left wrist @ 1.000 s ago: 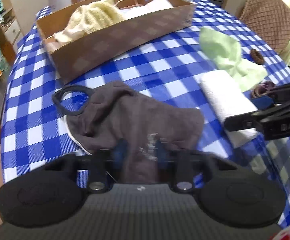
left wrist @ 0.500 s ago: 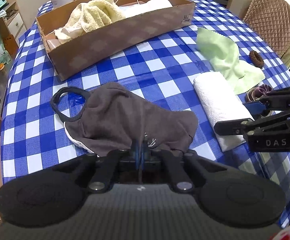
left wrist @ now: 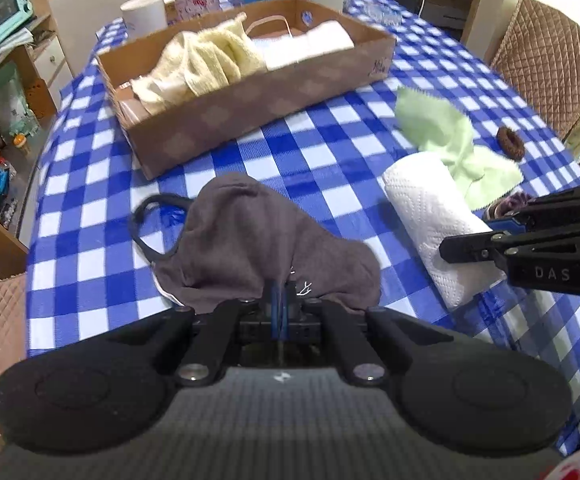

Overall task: Organize soft objects
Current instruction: 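Lift the mask and white towel and carry both toward the cardboard tray, then lower the mask and towel into the tray and open both grippers, then move both tools back over the green cloth and purple scrunchie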

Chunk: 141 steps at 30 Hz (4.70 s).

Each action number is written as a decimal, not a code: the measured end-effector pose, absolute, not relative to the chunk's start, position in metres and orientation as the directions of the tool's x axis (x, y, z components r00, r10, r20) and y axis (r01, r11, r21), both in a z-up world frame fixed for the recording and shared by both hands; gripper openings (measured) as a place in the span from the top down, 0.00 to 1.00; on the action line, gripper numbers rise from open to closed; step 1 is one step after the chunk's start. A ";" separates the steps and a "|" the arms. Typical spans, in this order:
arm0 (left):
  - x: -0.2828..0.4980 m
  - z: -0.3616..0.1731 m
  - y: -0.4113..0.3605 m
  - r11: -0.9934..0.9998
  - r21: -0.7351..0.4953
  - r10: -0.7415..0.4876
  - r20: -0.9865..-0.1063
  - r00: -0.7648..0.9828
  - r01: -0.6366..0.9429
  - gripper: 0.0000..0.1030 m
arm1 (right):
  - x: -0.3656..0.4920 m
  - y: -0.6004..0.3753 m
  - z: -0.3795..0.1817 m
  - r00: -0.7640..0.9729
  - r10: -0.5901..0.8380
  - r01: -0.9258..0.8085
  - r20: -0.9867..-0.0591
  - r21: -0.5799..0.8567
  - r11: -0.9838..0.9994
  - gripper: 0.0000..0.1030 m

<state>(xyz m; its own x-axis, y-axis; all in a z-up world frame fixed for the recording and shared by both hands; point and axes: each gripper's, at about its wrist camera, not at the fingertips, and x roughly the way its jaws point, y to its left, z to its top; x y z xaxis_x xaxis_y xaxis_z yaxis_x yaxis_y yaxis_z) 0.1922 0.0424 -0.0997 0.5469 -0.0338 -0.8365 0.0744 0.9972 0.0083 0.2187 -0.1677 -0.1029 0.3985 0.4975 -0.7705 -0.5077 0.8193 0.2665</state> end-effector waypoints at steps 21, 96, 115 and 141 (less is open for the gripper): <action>0.183 -0.007 0.057 0.996 0.075 0.024 -0.699 0.714 0.039 0.99 | 0.236 -0.175 -0.042 0.453 0.611 -0.538 -0.649 0.347 0.768 0.88; 0.464 -0.092 0.065 0.996 -0.003 -0.059 -0.796 0.603 0.093 0.72 | 0.472 -0.122 -0.082 0.561 0.457 -0.404 -0.690 0.254 0.879 0.43; 0.380 -0.029 0.068 1.000 -0.025 -0.030 -0.769 0.639 0.017 0.65 | 0.396 -0.162 -0.024 0.614 0.483 -0.392 -0.624 0.290 0.873 0.36; 0.243 0.009 0.028 0.999 0.040 0.026 -0.758 0.651 0.007 0.64 | 0.264 -0.203 0.015 0.603 0.514 -0.398 -0.610 0.328 0.857 0.36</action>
<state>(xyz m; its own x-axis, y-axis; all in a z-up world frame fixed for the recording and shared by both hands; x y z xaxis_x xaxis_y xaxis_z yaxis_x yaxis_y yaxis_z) 0.2429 0.0283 0.0087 0.6515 0.0259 -0.7582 0.0067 0.9992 0.0399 0.2636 -0.2032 0.0153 0.6033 0.5138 -0.6100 -0.3984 0.8567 0.3276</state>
